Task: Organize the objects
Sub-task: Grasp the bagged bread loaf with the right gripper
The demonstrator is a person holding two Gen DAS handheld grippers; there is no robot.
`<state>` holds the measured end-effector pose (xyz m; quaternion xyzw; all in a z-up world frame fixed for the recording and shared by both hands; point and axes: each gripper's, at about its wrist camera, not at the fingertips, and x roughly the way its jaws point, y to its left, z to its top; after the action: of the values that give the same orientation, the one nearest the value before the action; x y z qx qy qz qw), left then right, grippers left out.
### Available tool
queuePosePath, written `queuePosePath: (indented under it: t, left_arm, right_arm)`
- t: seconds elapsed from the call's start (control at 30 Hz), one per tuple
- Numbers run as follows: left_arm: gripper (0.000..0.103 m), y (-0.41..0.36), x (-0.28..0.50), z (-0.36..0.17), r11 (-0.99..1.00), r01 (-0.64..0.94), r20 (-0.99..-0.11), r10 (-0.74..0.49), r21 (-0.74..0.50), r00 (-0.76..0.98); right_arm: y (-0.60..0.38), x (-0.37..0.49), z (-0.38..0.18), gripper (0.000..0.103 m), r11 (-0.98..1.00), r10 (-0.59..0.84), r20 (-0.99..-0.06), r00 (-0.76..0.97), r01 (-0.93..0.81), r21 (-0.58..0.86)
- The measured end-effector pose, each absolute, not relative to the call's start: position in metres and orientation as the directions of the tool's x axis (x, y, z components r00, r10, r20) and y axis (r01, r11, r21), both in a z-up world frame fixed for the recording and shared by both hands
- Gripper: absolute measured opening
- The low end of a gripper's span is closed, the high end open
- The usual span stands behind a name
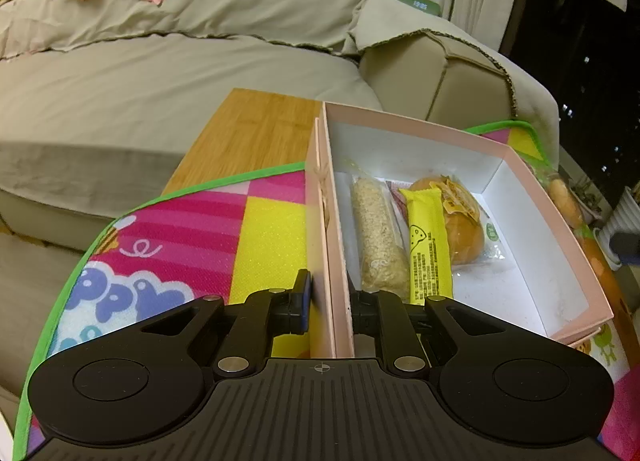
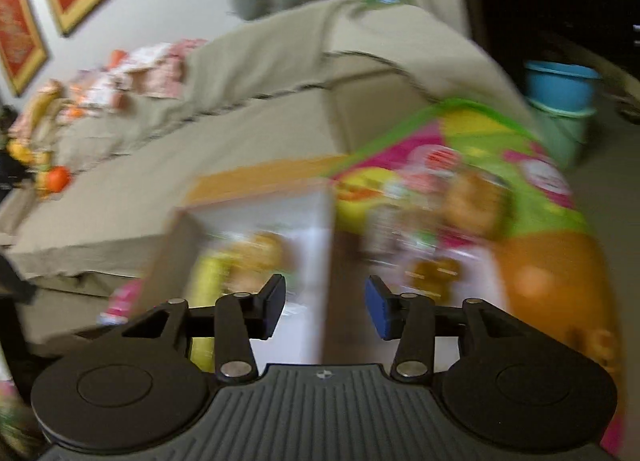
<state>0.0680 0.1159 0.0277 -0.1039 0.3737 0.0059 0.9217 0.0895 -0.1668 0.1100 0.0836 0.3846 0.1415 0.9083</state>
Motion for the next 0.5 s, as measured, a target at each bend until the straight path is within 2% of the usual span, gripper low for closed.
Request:
queuePosePath:
  t: [0.17,0.3,0.5]
  left_arm:
    - [0.015,0.115,0.072,0.029,0.978,-0.092,-0.693,-0.064,-0.185,0.718]
    - [0.015,0.114,0.072,0.029,0.979,-0.090,-0.696,-0.065,-0.184,0.715]
    - [0.015,0.115,0.071,0.029,0.979,-0.090,-0.698,-0.063,-0.181,0.714]
  right_arm:
    - [-0.205,0.108,0.086,0.058,0.974,0.214,-0.715,0.665,-0.085,0.212]
    - [-0.217,0.142,0.076,0.074,0.982,0.151,-0.717,0.680,-0.021,0.187]
    - [-0.225,0.206,0.062,0.084,0.977,0.079,-0.718,0.692,0.089,0.193]
